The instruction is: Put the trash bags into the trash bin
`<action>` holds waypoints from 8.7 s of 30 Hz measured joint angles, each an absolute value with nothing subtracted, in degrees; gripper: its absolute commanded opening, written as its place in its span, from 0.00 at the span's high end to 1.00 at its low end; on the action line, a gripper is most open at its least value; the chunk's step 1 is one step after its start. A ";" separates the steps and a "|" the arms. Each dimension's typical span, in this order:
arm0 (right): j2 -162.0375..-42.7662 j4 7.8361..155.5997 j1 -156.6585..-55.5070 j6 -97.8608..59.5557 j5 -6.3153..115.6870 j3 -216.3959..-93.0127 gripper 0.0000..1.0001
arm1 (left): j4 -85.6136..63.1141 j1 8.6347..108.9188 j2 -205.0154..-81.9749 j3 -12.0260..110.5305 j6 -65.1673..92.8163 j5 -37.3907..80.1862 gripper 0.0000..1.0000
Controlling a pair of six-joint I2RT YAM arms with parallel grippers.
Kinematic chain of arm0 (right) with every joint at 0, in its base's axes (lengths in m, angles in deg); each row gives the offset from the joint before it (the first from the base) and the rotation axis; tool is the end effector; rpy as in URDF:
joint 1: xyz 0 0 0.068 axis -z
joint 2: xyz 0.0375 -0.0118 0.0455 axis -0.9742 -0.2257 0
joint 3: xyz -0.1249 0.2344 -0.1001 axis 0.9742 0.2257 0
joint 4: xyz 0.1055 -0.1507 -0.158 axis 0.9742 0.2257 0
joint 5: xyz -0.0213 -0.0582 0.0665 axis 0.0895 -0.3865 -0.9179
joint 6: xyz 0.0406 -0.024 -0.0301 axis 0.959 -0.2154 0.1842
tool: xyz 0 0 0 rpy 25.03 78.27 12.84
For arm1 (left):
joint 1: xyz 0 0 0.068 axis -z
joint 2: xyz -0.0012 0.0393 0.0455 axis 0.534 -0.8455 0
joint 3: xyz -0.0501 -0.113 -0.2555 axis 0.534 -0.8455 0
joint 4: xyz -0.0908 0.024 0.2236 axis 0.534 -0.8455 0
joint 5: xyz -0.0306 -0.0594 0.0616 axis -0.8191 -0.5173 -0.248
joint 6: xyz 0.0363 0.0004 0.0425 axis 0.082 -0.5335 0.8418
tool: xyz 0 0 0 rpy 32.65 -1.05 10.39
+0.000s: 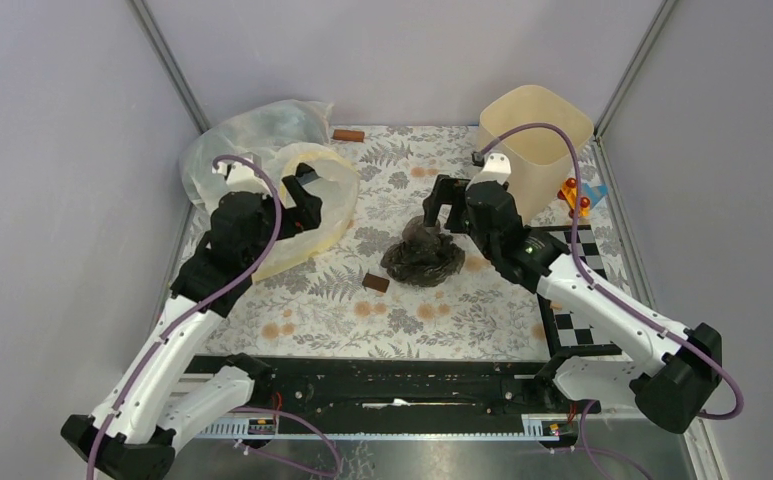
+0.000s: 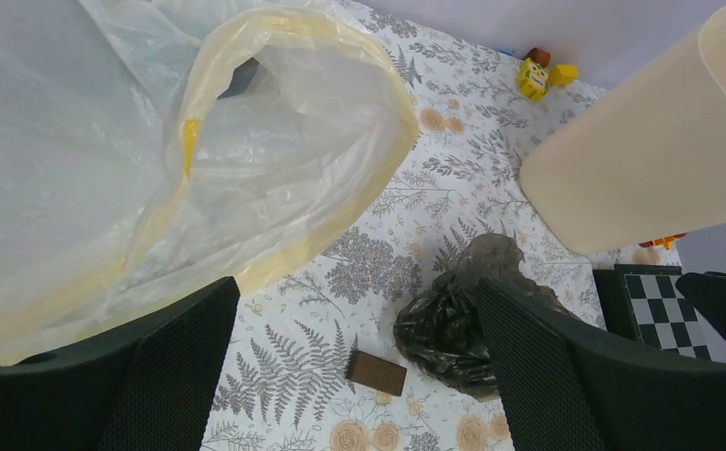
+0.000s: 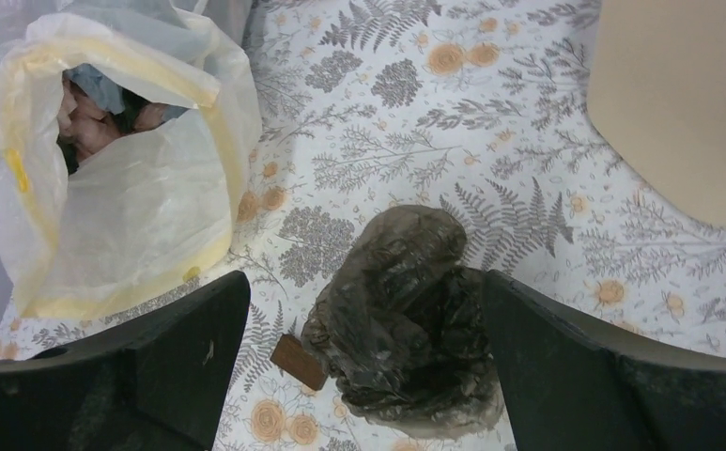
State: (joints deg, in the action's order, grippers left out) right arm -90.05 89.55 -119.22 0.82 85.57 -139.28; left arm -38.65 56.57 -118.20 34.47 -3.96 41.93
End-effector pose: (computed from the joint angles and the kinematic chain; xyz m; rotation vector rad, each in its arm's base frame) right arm 0.1996 0.1608 0.3642 0.0300 1.8669 0.4622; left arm 0.1535 -0.0603 0.3782 -0.2316 1.8876 -0.4396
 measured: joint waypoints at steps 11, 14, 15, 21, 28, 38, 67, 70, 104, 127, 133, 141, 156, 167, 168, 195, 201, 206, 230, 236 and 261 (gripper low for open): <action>-81.05 92.28 -109.73 9.95 79.12 -126.31 0.18 | -40.58 73.49 -118.76 29.24 -6.23 50.89 0.06; -78.51 92.04 -104.16 13.06 76.17 -120.61 0.27 | -39.57 83.35 -123.94 29.05 -6.04 55.31 0.08; -78.07 92.06 -102.87 13.89 75.50 -119.32 0.27 | -39.02 86.47 -125.82 29.05 -5.73 56.55 0.07; -79.08 88.39 -101.71 17.39 69.53 -116.22 0.27 | -34.08 94.56 -137.71 30.95 -2.50 58.35 0.01; -81.22 82.62 -101.67 20.71 64.74 -110.36 0.26 | -26.83 94.47 -144.01 32.52 -0.22 56.49 0.01; -87.47 73.72 -101.64 22.61 58.14 -108.30 0.34 | -20.23 93.36 -152.56 38.67 1.09 53.56 0.01; -72.56 77.77 -101.64 13.28 51.06 -119.41 1.00 | -12.03 67.06 -151.09 24.28 -4.88 32.38 1.00; -69.48 80.85 -101.64 10.98 52.85 -122.31 1.00 | -11.59 66.25 -151.20 24.28 -5.10 31.72 1.00; -62.69 84.70 -101.84 -1.67 20.22 -123.67 0.78 | -9.15 61.27 -154.98 42.14 -2.19 17.63 1.00; -61.51 85.99 -101.99 6.89 63.43 -108.72 0.00 | 1.56 64.24 -153.93 28.26 5.96 5.98 1.00; -63.47 85.77 -101.97 10.20 70.91 -107.80 0.05 | 3.68 66.63 -147.64 23.58 10.22 5.89 1.00; -70.90 82.49 -101.97 12.01 65.24 -107.71 0.13 | 4.80 66.63 -144.07 18.45 12.08 6.13 1.00; -80.26 77.48 -101.97 5.43 49.97 -107.41 0.56 | 6.04 66.63 -144.07 18.29 12.54 6.74 1.00; -76.61 81.70 -101.97 4.25 48.31 -108.50 1.00 | 5.56 66.63 -143.92 18.21 12.32 12.77 0.99; -74.93 83.19 -101.97 4.14 48.35 -109.46 1.00 | 5.54 66.63 -144.03 18.21 12.30 14.30 0.99; -76.67 84.43 -105.40 4.75 46.34 -124.65 1.00 | -1.65 69.03 -140.10 27.87 9.92 15.35 0.01; -79.32 79.52 -109.12 6.52 48.13 -124.63 1.00 | 1.08 83.06 -129.69 16.74 11.40 20.88 0.01; -81.46 77.26 -111.63 8.10 49.20 -124.63 1.00 | 1.32 92.24 -129.91 16.74 12.52 31.03 0.15; -72.98 87.52 -114.52 0.23 62.99 -124.41 0.19 | 1.35 89.55 -138.98 16.98 9.20 51.22 1.00; -68.52 94.75 -114.56 -2.63 68.98 -122.51 0.10 | 1.28 86.71 -134.85 14.29 5.98 48.66 1.00; -69.90 101.66 -114.58 -1.67 79.26 -118.64 0.75 | -6.44 70.06 -128.03 8.44 -2.32 44.03 1.00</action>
State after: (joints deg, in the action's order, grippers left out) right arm -69.90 101.66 -114.58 -1.67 79.26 -118.64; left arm -6.44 70.06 -128.03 8.44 -2.32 44.03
